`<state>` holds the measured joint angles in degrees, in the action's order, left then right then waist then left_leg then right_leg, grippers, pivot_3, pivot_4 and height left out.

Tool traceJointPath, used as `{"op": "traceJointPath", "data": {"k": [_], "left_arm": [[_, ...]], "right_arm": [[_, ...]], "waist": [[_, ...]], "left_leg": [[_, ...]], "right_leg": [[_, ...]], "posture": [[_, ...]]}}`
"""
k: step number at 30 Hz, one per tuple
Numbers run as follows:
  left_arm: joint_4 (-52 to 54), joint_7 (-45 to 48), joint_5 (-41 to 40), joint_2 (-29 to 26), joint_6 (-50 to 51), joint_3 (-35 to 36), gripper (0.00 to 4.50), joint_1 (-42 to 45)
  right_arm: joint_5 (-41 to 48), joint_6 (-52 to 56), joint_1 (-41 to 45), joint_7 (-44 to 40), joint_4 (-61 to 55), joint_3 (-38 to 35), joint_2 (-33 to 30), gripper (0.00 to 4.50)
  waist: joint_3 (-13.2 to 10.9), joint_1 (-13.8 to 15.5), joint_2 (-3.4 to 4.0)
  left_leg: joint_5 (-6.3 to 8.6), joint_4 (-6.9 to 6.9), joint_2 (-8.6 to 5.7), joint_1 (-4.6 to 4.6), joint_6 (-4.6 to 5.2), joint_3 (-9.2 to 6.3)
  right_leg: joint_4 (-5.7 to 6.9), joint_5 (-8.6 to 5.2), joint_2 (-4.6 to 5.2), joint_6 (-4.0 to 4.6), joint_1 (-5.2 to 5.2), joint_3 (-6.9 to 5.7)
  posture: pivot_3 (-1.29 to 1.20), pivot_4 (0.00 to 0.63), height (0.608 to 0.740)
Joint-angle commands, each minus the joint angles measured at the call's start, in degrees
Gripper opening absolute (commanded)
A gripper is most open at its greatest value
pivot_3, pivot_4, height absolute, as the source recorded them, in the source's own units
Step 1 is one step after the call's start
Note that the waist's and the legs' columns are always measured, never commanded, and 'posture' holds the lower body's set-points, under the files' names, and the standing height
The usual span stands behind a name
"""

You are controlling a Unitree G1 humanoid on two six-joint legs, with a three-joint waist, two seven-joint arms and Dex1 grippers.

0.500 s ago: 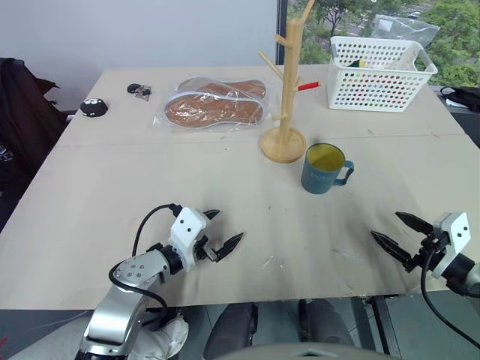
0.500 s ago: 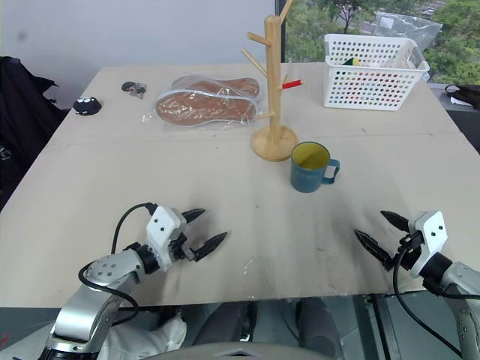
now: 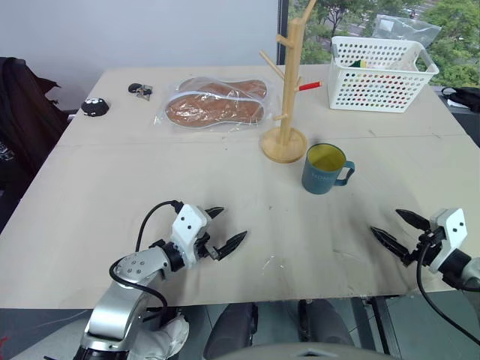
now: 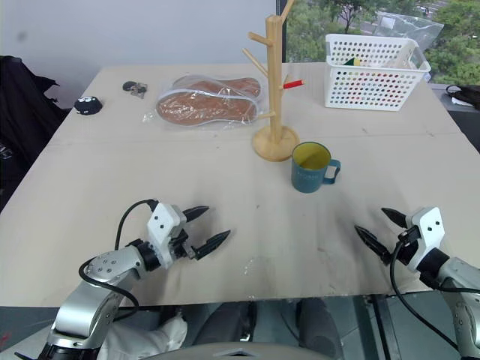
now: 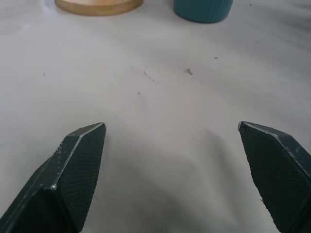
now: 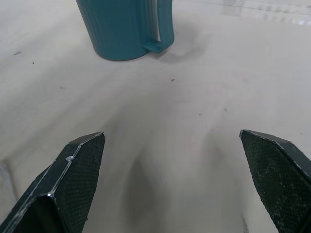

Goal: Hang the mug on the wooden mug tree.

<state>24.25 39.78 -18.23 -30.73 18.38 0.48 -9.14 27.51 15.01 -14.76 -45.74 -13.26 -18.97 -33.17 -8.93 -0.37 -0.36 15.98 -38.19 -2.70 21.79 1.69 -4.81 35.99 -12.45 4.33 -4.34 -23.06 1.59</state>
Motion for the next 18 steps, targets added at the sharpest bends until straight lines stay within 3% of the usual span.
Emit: {"op": "traceJointPath", "data": {"k": [1,11,18], "left_arm": [[1.01,0.39,-0.61,-0.26,-0.93,0.73,4.50,0.71],[0.22,1.18,-0.34,-0.20,-1.71,0.26,4.50,2.68],[3.57,2.58,-3.01,-0.25,2.29,-1.73,4.50,8.17]], "right_arm": [[0.25,-0.45,0.64,0.53,-0.99,-0.44,0.15,4.48],[-0.84,-0.05,3.11,4.08,-1.73,1.47,1.96,4.48],[-5.92,2.71,12.97,17.06,-1.75,7.60,9.59,4.48]], "waist": [[0.00,0.00,0.00],[0.00,-0.08,0.00],[0.00,-0.21,0.01]], "left_leg": [[0.00,0.00,0.00,0.00,0.00,0.00],[0.00,0.00,0.00,-0.01,0.00,0.00],[-0.02,0.00,0.00,-0.02,-0.03,-0.03]], "right_leg": [[0.00,0.00,0.00,0.00,0.00,0.00],[0.00,0.01,0.00,0.00,0.00,0.00],[0.01,0.02,-0.04,0.00,0.00,-0.01]], "posture": [[0.00,0.150,0.740],[0.00,0.150,0.740],[0.00,0.150,0.740]]}}
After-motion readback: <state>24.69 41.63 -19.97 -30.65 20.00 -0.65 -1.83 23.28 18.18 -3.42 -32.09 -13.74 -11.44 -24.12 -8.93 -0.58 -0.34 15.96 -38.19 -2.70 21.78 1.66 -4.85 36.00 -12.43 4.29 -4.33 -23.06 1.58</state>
